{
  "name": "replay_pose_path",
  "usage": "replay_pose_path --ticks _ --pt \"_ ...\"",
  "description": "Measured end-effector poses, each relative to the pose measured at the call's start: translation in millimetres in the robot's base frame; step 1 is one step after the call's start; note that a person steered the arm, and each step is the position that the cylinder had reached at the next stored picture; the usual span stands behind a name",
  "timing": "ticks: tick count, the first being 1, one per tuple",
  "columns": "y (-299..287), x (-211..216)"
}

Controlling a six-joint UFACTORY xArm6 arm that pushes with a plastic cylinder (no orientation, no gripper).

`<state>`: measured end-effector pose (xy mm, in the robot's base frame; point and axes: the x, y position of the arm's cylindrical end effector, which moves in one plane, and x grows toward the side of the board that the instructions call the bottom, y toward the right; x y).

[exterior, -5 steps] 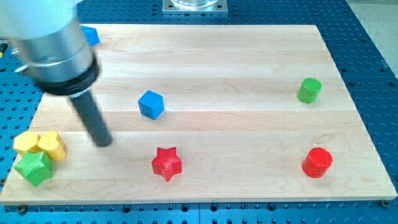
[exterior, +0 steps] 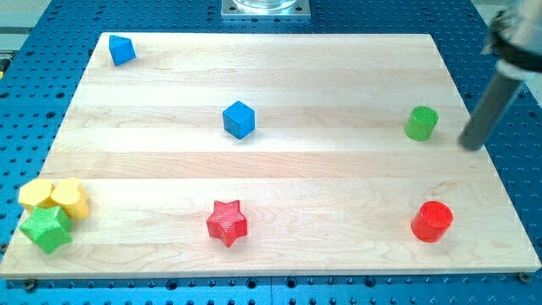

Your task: Move the green circle into the yellow heart

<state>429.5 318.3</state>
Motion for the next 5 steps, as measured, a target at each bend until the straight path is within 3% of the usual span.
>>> replay_pose_path --ticks 1,3,4,5 --pt "-3.5 -20.7" --pt "-131.0 6.8" --pt "-102.2 -32.6" --pt "-161.2 -2.2"
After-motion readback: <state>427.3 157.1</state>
